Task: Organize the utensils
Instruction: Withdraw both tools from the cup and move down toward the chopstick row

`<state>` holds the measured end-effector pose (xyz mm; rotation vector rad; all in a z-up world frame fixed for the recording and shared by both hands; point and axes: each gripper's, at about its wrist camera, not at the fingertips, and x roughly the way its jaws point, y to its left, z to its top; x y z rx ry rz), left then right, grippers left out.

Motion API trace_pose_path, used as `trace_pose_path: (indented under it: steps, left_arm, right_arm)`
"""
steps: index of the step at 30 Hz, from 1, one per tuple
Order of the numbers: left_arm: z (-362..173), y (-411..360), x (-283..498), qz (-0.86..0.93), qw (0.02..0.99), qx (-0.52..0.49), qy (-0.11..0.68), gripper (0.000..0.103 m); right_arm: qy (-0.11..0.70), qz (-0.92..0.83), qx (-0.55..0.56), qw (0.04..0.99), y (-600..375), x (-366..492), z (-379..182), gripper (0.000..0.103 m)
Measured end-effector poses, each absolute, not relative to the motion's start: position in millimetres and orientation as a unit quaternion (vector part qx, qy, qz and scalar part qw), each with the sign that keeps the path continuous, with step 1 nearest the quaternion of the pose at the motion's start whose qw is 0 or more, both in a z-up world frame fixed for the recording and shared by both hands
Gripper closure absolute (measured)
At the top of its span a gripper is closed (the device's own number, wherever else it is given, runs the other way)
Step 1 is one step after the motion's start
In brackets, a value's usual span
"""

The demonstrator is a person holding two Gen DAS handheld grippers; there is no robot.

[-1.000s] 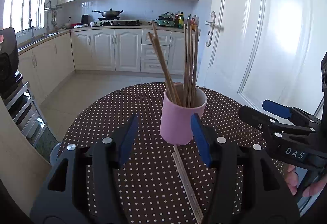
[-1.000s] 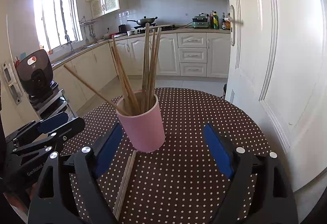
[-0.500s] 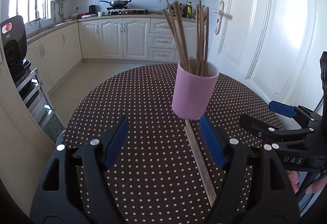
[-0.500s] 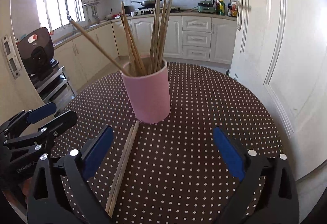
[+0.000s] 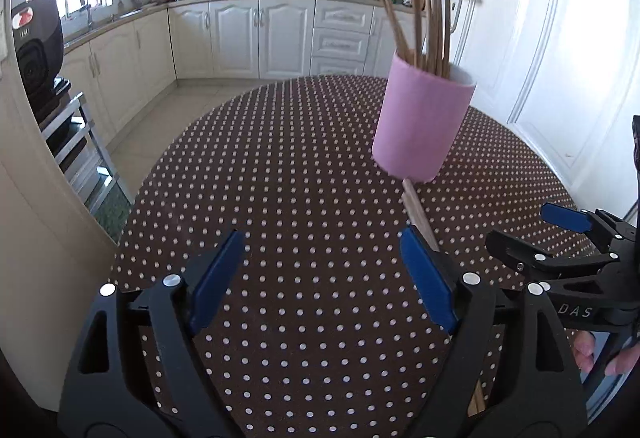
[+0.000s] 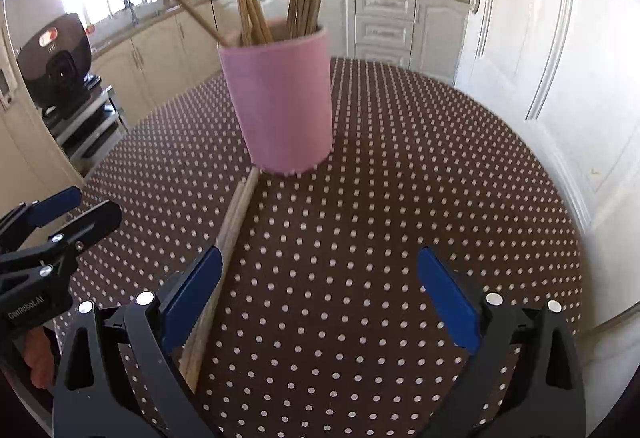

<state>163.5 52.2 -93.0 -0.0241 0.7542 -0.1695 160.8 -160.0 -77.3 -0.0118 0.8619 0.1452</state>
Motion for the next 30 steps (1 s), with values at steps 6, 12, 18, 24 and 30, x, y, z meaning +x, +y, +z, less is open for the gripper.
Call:
trace_pose_path:
  steps: [6, 12, 18, 24, 30]
  left_arm:
    - [-103, 56, 163, -0.081, 0.920, -0.011, 0.382, 0.022]
    - [-110, 57, 161, -0.081, 0.917, -0.011, 0.391, 0.021]
    - [-115, 59, 162, -0.082, 0.914, -0.020, 0.397, 0.021]
    - [-115, 61, 164, -0.077, 0.914, -0.019, 0.398, 0.020]
    - [-119, 65, 166, -0.071, 0.911, -0.025, 0.404, 0.020]
  right_arm:
    - [0.436, 0.071, -0.020, 0.897, -148, 162, -90, 0.009]
    - [0.449, 0.076, -0.032, 0.890, -137, 165, -98, 0.009]
    - [0.444, 0.071, -0.039, 0.892, -132, 168, -97, 0.009]
    - [0.447, 0.062, -0.037, 0.891, -127, 170, -99, 0.009]
    - [0.440, 0.047, -0.045, 0.896, -116, 173, -100, 0.010]
